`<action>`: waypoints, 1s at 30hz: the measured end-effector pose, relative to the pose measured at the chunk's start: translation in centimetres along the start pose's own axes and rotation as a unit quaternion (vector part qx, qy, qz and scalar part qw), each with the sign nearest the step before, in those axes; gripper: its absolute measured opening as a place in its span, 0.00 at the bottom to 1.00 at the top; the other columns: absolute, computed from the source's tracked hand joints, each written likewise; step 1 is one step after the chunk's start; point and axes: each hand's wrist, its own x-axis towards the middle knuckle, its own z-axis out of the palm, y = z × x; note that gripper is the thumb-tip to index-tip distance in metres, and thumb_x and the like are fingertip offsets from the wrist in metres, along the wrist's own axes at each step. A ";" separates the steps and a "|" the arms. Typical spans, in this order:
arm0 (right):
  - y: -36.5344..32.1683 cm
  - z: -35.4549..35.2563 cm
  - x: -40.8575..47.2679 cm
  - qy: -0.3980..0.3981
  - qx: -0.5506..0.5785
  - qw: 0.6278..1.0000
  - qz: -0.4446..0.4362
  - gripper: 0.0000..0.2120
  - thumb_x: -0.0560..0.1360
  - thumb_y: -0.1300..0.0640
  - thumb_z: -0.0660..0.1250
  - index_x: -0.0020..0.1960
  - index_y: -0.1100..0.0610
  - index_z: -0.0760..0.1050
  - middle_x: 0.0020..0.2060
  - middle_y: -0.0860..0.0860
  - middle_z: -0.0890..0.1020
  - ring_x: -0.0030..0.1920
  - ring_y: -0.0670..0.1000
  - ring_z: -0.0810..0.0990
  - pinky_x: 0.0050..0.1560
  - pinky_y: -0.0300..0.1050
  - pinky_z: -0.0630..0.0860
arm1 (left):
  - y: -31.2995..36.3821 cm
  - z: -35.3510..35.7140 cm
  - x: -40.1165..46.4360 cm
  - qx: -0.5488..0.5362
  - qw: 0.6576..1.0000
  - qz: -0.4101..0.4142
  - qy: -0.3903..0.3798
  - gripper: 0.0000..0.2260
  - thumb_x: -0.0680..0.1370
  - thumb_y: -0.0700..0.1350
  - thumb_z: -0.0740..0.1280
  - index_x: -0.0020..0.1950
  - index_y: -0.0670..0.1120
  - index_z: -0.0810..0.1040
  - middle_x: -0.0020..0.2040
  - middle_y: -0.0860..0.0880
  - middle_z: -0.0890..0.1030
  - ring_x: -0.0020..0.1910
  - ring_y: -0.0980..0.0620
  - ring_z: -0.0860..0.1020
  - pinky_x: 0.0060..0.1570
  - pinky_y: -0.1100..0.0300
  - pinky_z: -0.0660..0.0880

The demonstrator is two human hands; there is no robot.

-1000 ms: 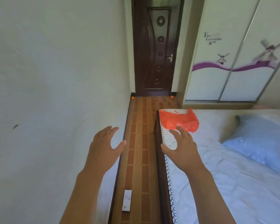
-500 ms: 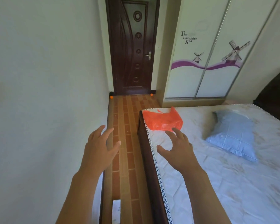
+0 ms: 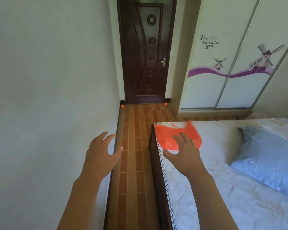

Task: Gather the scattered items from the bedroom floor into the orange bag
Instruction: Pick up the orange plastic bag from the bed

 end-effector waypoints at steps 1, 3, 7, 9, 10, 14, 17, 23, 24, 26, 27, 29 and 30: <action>0.4 -0.4 1.7 0.007 0.003 1.000 -0.003 0.42 0.66 0.28 0.56 0.77 0.44 0.66 0.79 0.48 0.63 0.78 0.57 0.61 0.73 0.66 0.65 | 0.8 0.1 1.8 0.004 1.000 0.003 0.008 0.32 0.75 0.69 0.59 0.76 0.57 0.68 0.80 0.52 0.65 0.78 0.47 0.63 0.73 0.43 0.67; 1.3 -1.3 4.8 0.022 0.008 1.000 -0.010 0.41 0.66 0.29 0.57 0.76 0.42 0.66 0.79 0.47 0.64 0.78 0.56 0.61 0.74 0.65 0.65 | 2.5 0.5 4.9 -0.002 1.000 0.010 0.029 0.30 0.77 0.66 0.62 0.77 0.57 0.69 0.79 0.52 0.65 0.78 0.47 0.62 0.74 0.43 0.66; 3.3 -2.1 9.8 0.029 -0.008 1.000 -0.006 0.41 0.66 0.28 0.55 0.76 0.42 0.67 0.79 0.47 0.64 0.80 0.54 0.57 0.75 0.63 0.64 | 4.9 2.2 9.9 0.014 0.999 0.025 0.024 0.32 0.76 0.69 0.60 0.77 0.57 0.68 0.79 0.52 0.65 0.78 0.47 0.62 0.74 0.43 0.66; 4.3 -1.7 11.3 0.025 -0.018 0.999 -0.008 0.41 0.67 0.27 0.55 0.76 0.42 0.67 0.79 0.47 0.65 0.80 0.54 0.58 0.74 0.64 0.65 | 5.3 3.1 11.7 0.027 0.999 0.022 0.011 0.34 0.73 0.70 0.55 0.77 0.58 0.68 0.79 0.53 0.65 0.78 0.47 0.62 0.74 0.42 0.66; 4.6 -1.4 12.1 0.024 -0.018 1.000 -0.009 0.40 0.67 0.27 0.55 0.76 0.43 0.67 0.79 0.47 0.65 0.80 0.54 0.59 0.74 0.64 0.65 | 5.4 3.5 12.6 0.027 0.999 0.019 0.008 0.35 0.73 0.70 0.55 0.77 0.58 0.68 0.79 0.53 0.65 0.78 0.48 0.62 0.74 0.42 0.66; 5.3 -1.1 15.6 0.012 -0.024 1.000 -0.006 0.37 0.70 0.30 0.58 0.76 0.42 0.66 0.79 0.45 0.64 0.80 0.53 0.57 0.75 0.63 0.64 | 5.8 5.4 15.9 0.028 0.999 0.021 0.004 0.33 0.75 0.71 0.56 0.77 0.58 0.68 0.79 0.53 0.65 0.78 0.48 0.63 0.74 0.43 0.66; 5.5 -1.1 18.5 0.008 -0.012 1.000 -0.005 0.37 0.70 0.31 0.59 0.76 0.43 0.67 0.80 0.45 0.63 0.80 0.53 0.56 0.75 0.64 0.63 | 6.2 6.7 18.8 0.034 0.999 0.030 0.000 0.33 0.75 0.71 0.56 0.76 0.58 0.68 0.79 0.53 0.66 0.78 0.48 0.64 0.73 0.43 0.67; 5.4 -0.5 25.6 0.027 -0.009 1.000 0.013 0.38 0.68 0.31 0.58 0.75 0.43 0.68 0.78 0.44 0.64 0.79 0.54 0.59 0.75 0.65 0.64 | 5.7 8.4 26.3 0.027 0.999 0.042 0.019 0.33 0.74 0.71 0.56 0.76 0.59 0.68 0.79 0.53 0.66 0.77 0.47 0.64 0.73 0.42 0.68; 5.2 -0.1 27.0 0.032 -0.010 0.999 0.012 0.39 0.68 0.30 0.57 0.75 0.44 0.68 0.78 0.43 0.64 0.79 0.53 0.59 0.75 0.65 0.63 | 5.3 8.7 27.8 0.030 0.998 0.045 0.023 0.32 0.75 0.71 0.57 0.76 0.59 0.68 0.79 0.53 0.66 0.77 0.47 0.64 0.73 0.42 0.68; 4.7 0.8 29.9 0.034 -0.016 0.999 0.007 0.39 0.68 0.29 0.56 0.75 0.44 0.69 0.78 0.43 0.65 0.79 0.53 0.59 0.75 0.65 0.62 | 4.5 9.4 30.9 0.034 0.998 0.046 0.025 0.31 0.76 0.70 0.59 0.76 0.59 0.68 0.79 0.53 0.65 0.78 0.47 0.64 0.73 0.42 0.67; 4.3 1.2 31.4 0.029 -0.019 0.999 0.005 0.38 0.68 0.29 0.57 0.75 0.44 0.69 0.78 0.44 0.65 0.79 0.53 0.59 0.76 0.65 0.62 | 4.0 9.7 32.4 0.034 0.998 0.043 0.021 0.30 0.77 0.69 0.59 0.76 0.59 0.67 0.79 0.53 0.65 0.78 0.47 0.64 0.73 0.42 0.67; 3.2 2.3 34.8 0.012 -0.027 1.000 0.006 0.36 0.70 0.31 0.60 0.76 0.43 0.68 0.79 0.44 0.64 0.79 0.54 0.58 0.76 0.65 0.61 | 2.9 10.1 35.3 0.032 0.999 0.033 0.009 0.30 0.77 0.69 0.59 0.77 0.59 0.66 0.80 0.53 0.64 0.78 0.47 0.63 0.74 0.41 0.66; 2.5 2.8 36.6 0.007 -0.031 0.999 0.005 0.36 0.70 0.31 0.60 0.76 0.42 0.68 0.79 0.44 0.64 0.79 0.54 0.58 0.75 0.66 0.61 | 2.2 10.2 36.8 0.032 0.999 0.029 0.005 0.32 0.76 0.70 0.58 0.77 0.59 0.66 0.80 0.52 0.64 0.78 0.47 0.63 0.74 0.41 0.67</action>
